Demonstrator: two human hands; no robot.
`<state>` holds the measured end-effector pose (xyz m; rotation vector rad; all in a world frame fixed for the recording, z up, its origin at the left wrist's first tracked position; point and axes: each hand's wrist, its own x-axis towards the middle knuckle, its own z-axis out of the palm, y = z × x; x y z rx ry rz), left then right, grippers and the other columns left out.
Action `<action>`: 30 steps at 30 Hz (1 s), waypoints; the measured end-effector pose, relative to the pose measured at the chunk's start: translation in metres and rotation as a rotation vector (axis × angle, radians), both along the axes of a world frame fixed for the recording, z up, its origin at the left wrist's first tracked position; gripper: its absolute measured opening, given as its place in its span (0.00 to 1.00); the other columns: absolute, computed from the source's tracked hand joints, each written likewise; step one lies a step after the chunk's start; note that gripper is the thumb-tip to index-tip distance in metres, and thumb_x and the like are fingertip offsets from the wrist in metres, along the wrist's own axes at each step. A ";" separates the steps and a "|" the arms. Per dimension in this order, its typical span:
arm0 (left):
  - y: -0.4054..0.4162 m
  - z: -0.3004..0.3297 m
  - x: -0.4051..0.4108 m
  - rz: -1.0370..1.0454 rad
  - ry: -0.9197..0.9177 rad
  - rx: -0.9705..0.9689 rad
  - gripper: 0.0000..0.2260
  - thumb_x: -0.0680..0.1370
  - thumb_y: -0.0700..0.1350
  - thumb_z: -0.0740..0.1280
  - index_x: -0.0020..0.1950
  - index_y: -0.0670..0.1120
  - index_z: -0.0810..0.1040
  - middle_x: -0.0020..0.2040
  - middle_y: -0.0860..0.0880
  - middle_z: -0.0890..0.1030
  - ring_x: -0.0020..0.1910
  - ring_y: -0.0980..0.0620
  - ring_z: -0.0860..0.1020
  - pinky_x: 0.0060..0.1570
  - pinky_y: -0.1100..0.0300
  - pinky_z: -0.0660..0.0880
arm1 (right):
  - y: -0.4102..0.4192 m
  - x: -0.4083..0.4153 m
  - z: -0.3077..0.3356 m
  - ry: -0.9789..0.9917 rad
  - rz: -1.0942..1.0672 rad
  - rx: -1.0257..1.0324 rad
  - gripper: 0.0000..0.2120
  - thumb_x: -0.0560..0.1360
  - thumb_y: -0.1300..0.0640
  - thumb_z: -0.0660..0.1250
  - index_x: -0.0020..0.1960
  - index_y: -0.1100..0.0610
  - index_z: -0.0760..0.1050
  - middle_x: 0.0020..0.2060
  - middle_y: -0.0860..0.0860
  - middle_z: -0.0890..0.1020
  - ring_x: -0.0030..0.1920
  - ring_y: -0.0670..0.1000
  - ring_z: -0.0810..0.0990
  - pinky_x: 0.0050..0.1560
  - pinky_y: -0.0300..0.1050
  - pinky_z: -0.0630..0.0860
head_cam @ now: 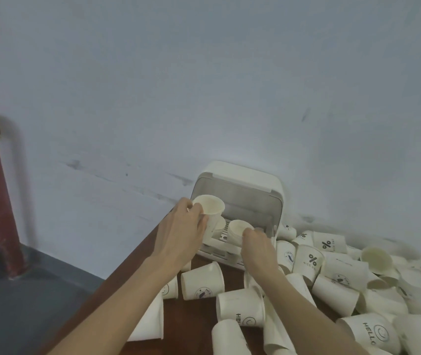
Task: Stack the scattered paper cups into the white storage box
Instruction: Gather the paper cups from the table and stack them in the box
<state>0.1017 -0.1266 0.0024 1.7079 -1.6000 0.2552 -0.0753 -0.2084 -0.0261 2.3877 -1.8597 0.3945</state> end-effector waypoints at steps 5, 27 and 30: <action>-0.020 0.005 -0.005 0.015 -0.028 -0.008 0.11 0.81 0.50 0.60 0.54 0.44 0.76 0.52 0.46 0.72 0.43 0.46 0.76 0.38 0.53 0.76 | 0.003 -0.001 -0.007 -0.045 0.023 0.053 0.14 0.77 0.66 0.58 0.63 0.61 0.67 0.59 0.57 0.73 0.58 0.59 0.74 0.53 0.48 0.70; -0.075 -0.022 -0.015 -0.081 0.143 0.047 0.09 0.81 0.44 0.63 0.52 0.39 0.80 0.59 0.46 0.76 0.50 0.44 0.78 0.49 0.53 0.77 | -0.009 -0.011 -0.013 0.002 0.095 0.044 0.13 0.78 0.60 0.61 0.61 0.62 0.66 0.57 0.57 0.75 0.56 0.59 0.75 0.49 0.47 0.69; -0.084 -0.029 -0.012 -0.083 0.065 0.090 0.10 0.81 0.46 0.63 0.51 0.41 0.80 0.58 0.47 0.77 0.49 0.47 0.77 0.47 0.52 0.77 | -0.010 -0.011 -0.014 0.049 0.109 0.043 0.12 0.77 0.62 0.60 0.60 0.62 0.67 0.56 0.57 0.74 0.56 0.57 0.74 0.45 0.44 0.64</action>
